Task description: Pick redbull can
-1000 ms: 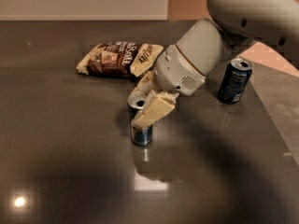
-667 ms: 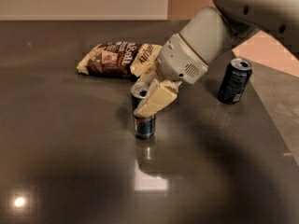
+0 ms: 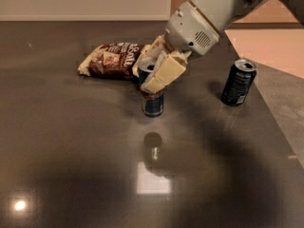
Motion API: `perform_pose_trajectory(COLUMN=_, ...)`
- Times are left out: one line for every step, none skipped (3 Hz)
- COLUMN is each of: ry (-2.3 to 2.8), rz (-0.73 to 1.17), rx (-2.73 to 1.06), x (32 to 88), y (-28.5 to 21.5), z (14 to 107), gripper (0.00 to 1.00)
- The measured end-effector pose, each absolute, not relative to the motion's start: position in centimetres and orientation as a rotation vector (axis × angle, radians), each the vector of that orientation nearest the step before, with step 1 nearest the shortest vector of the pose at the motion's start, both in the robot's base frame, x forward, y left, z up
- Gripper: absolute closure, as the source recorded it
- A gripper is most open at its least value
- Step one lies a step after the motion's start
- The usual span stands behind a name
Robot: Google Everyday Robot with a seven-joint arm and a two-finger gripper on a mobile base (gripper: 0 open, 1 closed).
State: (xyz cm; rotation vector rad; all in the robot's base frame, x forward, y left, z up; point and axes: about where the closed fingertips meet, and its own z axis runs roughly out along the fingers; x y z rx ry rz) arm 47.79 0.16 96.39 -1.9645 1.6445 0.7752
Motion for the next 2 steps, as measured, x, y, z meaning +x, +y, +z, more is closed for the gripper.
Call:
perform_pose_trajectory(ry=1.615, rz=0.72, rx=-1.947, x=49.28, y=-0.61, z=101.02, gripper=1.0)
perform_pose_trajectory(ry=1.615, rz=0.719, rx=-1.945, x=49.33, y=-0.56, z=101.02, gripper=1.0)
